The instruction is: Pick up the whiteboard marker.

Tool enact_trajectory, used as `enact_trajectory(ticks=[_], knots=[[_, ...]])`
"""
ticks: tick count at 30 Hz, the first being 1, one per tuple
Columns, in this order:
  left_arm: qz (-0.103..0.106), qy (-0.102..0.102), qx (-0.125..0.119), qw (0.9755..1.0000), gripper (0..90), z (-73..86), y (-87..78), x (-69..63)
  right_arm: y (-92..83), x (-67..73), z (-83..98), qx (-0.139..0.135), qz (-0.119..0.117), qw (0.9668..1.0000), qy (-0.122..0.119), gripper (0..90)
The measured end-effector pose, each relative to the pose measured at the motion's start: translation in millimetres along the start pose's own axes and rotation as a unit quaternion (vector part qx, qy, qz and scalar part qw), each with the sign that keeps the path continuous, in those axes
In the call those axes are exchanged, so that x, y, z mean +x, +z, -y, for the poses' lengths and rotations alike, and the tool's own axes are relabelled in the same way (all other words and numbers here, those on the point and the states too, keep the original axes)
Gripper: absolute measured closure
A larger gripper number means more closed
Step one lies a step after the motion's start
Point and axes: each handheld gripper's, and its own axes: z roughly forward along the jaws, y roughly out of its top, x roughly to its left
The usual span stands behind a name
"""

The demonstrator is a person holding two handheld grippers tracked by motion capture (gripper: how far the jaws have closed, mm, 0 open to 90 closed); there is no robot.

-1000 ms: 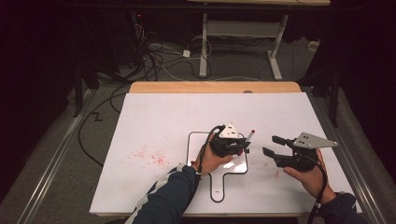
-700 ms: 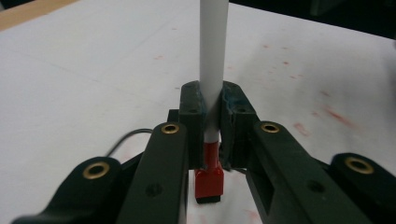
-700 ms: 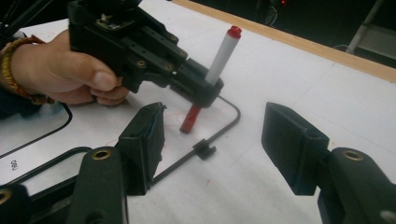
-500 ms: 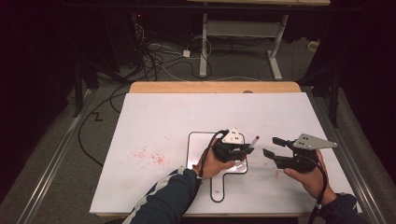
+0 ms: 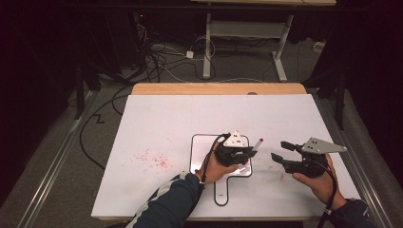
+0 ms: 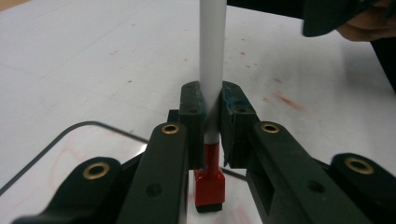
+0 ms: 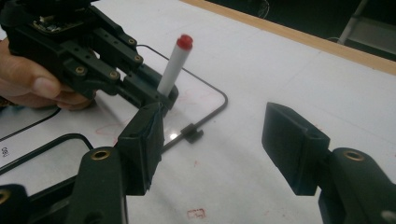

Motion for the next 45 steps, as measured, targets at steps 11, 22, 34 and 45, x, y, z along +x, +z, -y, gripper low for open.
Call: enact_trajectory(ticks=[11, 22, 34, 45], knots=[[-0.019, -0.015, 0.006, 0.9997, 78.8, -4.8, 4.2, 13.4, -0.7, -1.8, 1.3, 0.0, 0.003, 1.0, 0.001, 40.0], [0.024, -0.011, 0.008, 0.9996, 78.8, 4.3, -4.0, -16.1, -2.2, -2.8, 1.7, 0.001, 0.005, 1.0, 0.003, 39.9], [0.009, -0.01, 0.007, 0.9999, 78.8, 6.5, -10.6, -11.2, -0.2, 0.4, -0.5, 0.001, 0.001, 1.0, -0.003, 39.8], [-0.007, -0.005, 0.016, 0.9998, 78.8, 21.8, -37.9, -13.1, -2.2, 1.3, -0.7, 0.0, 0.004, 1.0, -0.006, 39.7]])
